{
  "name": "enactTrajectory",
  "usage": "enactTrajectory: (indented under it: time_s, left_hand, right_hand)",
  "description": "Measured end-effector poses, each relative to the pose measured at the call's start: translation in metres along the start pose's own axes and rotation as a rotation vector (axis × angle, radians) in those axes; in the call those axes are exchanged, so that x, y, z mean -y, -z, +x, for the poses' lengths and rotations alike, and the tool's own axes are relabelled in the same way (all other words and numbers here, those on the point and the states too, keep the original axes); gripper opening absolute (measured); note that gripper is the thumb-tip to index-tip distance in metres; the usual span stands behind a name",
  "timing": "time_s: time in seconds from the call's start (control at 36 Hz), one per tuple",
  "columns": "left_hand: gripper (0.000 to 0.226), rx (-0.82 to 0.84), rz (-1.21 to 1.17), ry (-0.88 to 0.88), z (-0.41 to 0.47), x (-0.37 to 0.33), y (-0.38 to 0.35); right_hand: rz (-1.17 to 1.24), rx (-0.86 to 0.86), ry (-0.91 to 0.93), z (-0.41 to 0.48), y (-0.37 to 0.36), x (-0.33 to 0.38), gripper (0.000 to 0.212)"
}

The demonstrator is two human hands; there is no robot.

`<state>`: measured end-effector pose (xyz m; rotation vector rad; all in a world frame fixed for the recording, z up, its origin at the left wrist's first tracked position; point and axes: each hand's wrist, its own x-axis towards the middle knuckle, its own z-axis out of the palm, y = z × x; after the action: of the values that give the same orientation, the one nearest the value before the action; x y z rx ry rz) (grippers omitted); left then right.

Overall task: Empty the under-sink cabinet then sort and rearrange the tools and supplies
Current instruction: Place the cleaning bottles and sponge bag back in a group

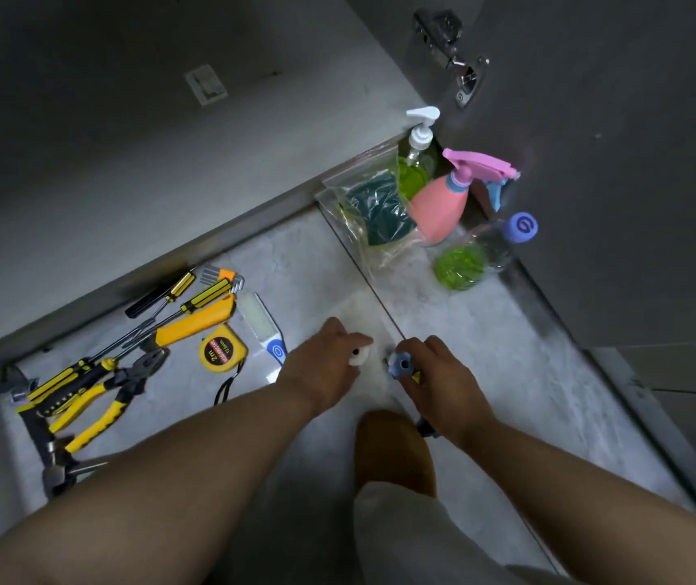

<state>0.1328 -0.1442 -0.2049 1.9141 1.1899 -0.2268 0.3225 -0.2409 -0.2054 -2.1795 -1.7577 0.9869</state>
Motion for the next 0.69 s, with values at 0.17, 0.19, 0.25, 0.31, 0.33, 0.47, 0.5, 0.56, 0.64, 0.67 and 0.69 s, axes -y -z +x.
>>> enactTrajectory:
  time_s: [0.17, 0.19, 0.25, 0.31, 0.33, 0.47, 0.5, 0.56, 0.64, 0.67, 0.69]
  left_hand:
    - [0.034, -0.121, -0.032, -0.027, 0.008, 0.007, 0.0]
    - [0.034, -0.146, -0.05, -0.024, 0.009, 0.01, 0.003]
    - [0.032, -0.218, -0.105, 0.002, 0.012, 0.016, 0.012]
    - [0.025, -0.302, -0.154, 0.045, 0.017, 0.025, 0.027]
    - [0.023, -0.342, -0.173, 0.075, 0.02, 0.029, 0.035]
    - [0.019, -0.538, -0.313, 0.199, 0.034, 0.054, 0.077]
    - [0.018, -0.562, -0.333, 0.221, 0.038, 0.059, 0.084]
    - [0.014, -0.585, -0.369, 0.272, 0.045, 0.067, 0.095]
    - [0.013, -0.609, -0.378, 0.326, 0.056, 0.075, 0.104]
    - [0.014, -0.607, -0.399, 0.339, 0.059, 0.076, 0.105]
    - [0.015, -0.6, -0.42, 0.351, 0.062, 0.078, 0.104]
  right_hand:
    - [-0.003, -0.036, 0.046, 0.017, 0.004, 0.01, 0.007]
    - [-0.003, -0.051, 0.06, 0.022, 0.005, 0.014, 0.006]
    - [0.025, -0.067, 0.088, 0.035, 0.007, 0.026, 0.006]
    - [0.066, -0.067, 0.118, 0.052, 0.009, 0.043, 0.006]
    - [0.074, -0.069, 0.137, 0.062, 0.009, 0.051, 0.005]
    - [0.067, -0.008, 0.219, 0.105, 0.003, 0.092, 0.006]
    - [0.048, 0.014, 0.226, 0.112, 0.001, 0.099, 0.007]
    - [0.006, 0.044, 0.234, 0.124, -0.004, 0.11, 0.011]
    - [-0.014, 0.053, 0.237, 0.134, -0.012, 0.119, 0.012]
    - [-0.011, 0.058, 0.239, 0.135, -0.015, 0.12, 0.012]
    - [-0.006, 0.071, 0.242, 0.136, -0.018, 0.119, 0.013]
